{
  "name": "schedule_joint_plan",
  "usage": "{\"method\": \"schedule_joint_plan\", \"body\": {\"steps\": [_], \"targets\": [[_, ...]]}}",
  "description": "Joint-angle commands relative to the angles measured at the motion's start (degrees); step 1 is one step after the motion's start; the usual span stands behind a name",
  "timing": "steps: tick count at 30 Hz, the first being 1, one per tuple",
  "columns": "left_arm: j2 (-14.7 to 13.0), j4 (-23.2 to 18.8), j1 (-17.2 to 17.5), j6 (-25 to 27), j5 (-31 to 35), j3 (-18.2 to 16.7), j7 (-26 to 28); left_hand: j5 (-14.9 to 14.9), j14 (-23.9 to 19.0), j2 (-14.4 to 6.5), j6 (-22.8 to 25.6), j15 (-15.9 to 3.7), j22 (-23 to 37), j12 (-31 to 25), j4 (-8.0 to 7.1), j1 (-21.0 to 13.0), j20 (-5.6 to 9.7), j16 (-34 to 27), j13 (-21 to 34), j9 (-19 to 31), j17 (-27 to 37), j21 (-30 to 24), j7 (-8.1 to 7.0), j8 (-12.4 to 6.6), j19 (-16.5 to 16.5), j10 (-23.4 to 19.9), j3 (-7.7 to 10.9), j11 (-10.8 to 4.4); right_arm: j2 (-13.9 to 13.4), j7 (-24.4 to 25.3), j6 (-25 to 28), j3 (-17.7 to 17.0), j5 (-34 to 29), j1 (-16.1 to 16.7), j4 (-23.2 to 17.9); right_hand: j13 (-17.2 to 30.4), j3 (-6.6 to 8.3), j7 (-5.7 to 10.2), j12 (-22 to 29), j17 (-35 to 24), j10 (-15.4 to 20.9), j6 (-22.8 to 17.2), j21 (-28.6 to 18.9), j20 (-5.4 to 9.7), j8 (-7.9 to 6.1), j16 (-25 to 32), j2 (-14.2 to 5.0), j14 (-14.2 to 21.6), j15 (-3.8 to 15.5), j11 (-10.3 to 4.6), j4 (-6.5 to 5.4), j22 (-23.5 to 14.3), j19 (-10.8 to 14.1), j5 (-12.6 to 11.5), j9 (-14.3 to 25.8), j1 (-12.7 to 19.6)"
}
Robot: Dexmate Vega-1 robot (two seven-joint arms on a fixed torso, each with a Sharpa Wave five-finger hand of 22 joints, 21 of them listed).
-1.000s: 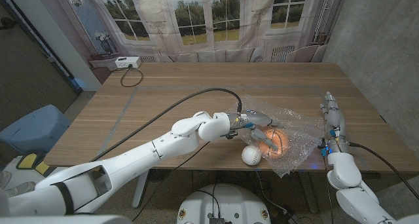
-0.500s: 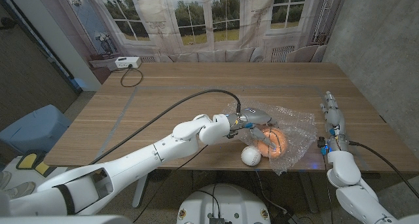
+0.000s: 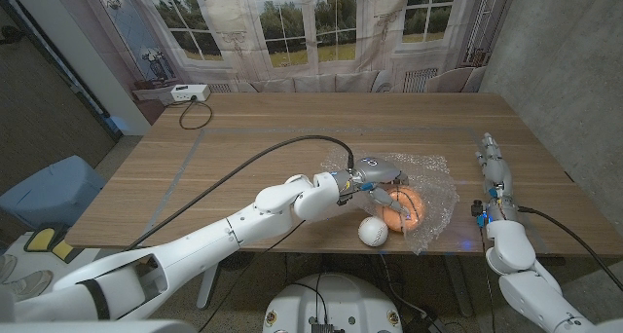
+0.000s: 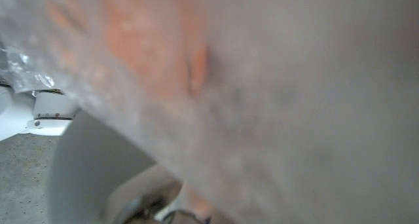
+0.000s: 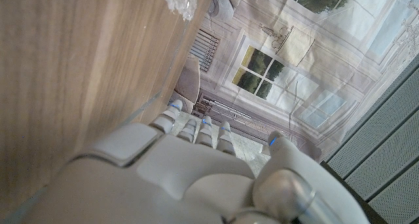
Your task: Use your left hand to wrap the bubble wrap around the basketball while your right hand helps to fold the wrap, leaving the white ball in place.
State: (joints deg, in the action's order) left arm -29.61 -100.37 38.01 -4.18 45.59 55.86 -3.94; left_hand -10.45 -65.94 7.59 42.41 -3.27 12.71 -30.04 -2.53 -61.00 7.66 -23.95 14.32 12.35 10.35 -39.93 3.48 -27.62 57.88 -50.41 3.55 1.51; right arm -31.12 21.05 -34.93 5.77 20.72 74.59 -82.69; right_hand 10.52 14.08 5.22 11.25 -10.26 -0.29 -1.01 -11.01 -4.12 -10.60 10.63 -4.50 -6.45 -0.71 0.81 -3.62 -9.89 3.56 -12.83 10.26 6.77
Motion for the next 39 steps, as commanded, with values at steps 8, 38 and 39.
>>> {"method": "schedule_joint_plan", "body": {"steps": [8, 38, 39], "targets": [[1.8, 1.1, 2.5, 0.7, -3.6, -4.5, 11.8, 0.0, -10.4, -14.8, 13.4, -10.16, 0.6, -0.4, 12.37, -17.9, 2.09, -1.5, 12.9, 2.1, 9.6, -2.3, 0.0, -0.47, -0.2, -6.3, 12.65, -5.25, -0.8, -0.2, 1.3, 0.7, -0.1, -1.7, 0.0, 0.3, 0.18, 0.36, -0.1, -0.1, 0.1, -0.1, -0.3, 0.27, -0.11, 0.3, -0.1, -0.2, -0.38, -0.13, 0.37, -0.2, 0.2, -0.4, 0.1, 0.6], [4.8, 3.1, 4.1, -3.2, -18.7, -10.9, 20.5, 0.2, -10.2, -14.2, 13.7, -10.08, 0.9, -0.1, 11.91, -18.9, 2.41, -2.1, 14.8, 1.9, 11.5, -5.2, 0.58, -0.28, -0.5, -6.8, 12.38, -5.07, -0.1, -4.8, 1.9, 3.2, 4.3, -4.5, 1.2, 0.3, 0.24, 0.26, -0.1, -0.1, 0.2, 0.0, -0.4, 0.34, -0.1, 0.3, -0.14, 0.0, -0.32, 0.1, 0.6, -0.2, 0.5, -0.4, 0.1, 0.8], [5.0, 3.5, 4.1, -4.0, -19.7, -11.2, 20.8, 0.2, -10.3, -14.2, 13.6, -10.08, 0.9, 0.0, 11.89, -18.9, 2.4, -2.1, 14.9, 1.9, 11.6, -5.2, 0.58, -0.25, -0.5, -6.8, 12.38, -5.09, 0.0, -5.6, 1.9, 3.4, 5.1, -4.9, 1.6, 0.3, 0.24, 0.26, -0.1, -0.1, 0.2, 0.0, -0.4, 0.33, -0.1, 0.3, -0.14, 0.0, -0.3, 0.14, 0.62, -0.2, 0.6, -0.4, 0.1, 0.8]]}}
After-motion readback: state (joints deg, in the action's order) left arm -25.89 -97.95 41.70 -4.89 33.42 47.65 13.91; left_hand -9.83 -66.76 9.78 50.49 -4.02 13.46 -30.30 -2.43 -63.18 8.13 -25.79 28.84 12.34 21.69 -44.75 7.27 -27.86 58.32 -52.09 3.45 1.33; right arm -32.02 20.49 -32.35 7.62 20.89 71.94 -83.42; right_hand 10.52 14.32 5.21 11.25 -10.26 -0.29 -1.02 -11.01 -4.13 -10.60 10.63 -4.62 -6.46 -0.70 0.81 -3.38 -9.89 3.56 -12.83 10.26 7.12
